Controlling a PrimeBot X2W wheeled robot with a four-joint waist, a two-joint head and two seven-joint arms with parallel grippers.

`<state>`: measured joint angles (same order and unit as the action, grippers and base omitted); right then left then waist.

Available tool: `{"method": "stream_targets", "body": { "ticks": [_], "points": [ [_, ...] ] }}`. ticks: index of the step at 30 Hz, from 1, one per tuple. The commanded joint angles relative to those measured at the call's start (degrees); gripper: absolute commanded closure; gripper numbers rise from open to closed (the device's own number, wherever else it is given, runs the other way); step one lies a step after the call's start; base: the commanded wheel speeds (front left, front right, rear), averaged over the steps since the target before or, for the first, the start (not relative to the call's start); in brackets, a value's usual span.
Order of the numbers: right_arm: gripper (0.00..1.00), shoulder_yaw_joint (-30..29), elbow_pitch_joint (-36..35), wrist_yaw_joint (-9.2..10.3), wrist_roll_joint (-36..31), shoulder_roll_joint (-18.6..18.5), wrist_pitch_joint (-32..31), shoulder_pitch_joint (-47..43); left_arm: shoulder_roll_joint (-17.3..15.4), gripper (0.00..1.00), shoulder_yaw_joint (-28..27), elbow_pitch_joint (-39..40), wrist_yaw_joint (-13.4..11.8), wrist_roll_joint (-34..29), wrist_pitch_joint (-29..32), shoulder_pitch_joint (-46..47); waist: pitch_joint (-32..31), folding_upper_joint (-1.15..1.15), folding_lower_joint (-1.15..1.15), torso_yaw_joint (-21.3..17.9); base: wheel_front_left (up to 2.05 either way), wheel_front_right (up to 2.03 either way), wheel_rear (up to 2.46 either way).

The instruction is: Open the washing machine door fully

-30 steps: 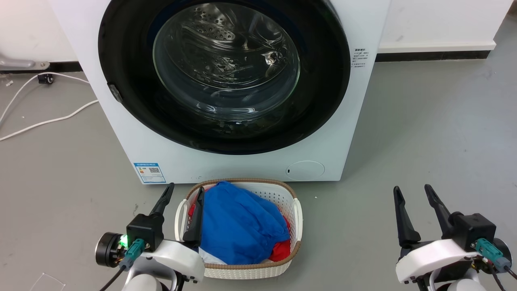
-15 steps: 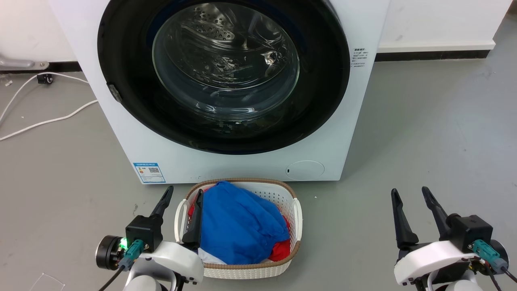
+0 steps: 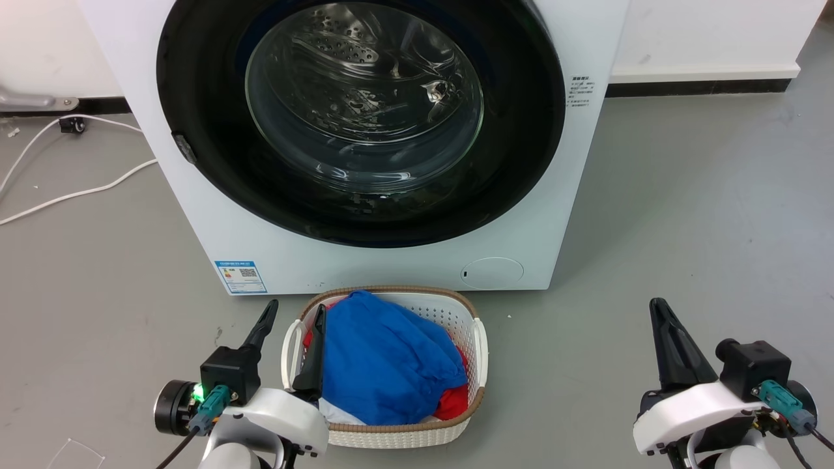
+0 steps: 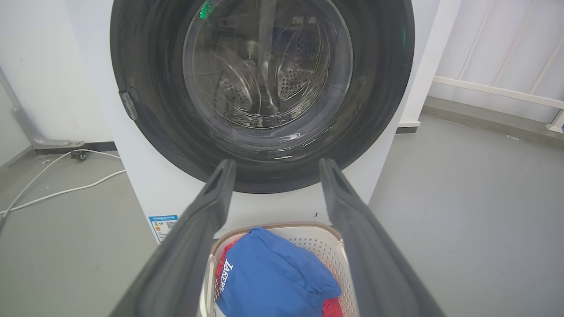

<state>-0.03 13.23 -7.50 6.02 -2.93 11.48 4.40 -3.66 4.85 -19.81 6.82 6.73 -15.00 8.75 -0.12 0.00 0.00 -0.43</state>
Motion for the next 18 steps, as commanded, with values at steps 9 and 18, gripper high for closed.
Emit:
{"method": "stream_targets", "body": {
  "ticks": [9, 18],
  "points": [
    [1.0, 1.21, 1.26, 0.01, 29.96, 0.1, -3.75, 2.14, 0.36, 0.0, -1.09, 0.35, 0.27, 0.38, -0.27, 1.06, 0.78, 0.0, 0.0, -0.07, 0.0, 0.0, 0.0],
    [1.0, -2.24, -2.06, 0.01, 66.39, 0.04, -9.2, 7.51, 0.61, 0.0, -2.05, 2.17, 0.37, 0.24, -0.22, 2.97, 5.04, 0.0, 0.0, -0.41, 0.0, 0.0, 0.0]
  ]
}}
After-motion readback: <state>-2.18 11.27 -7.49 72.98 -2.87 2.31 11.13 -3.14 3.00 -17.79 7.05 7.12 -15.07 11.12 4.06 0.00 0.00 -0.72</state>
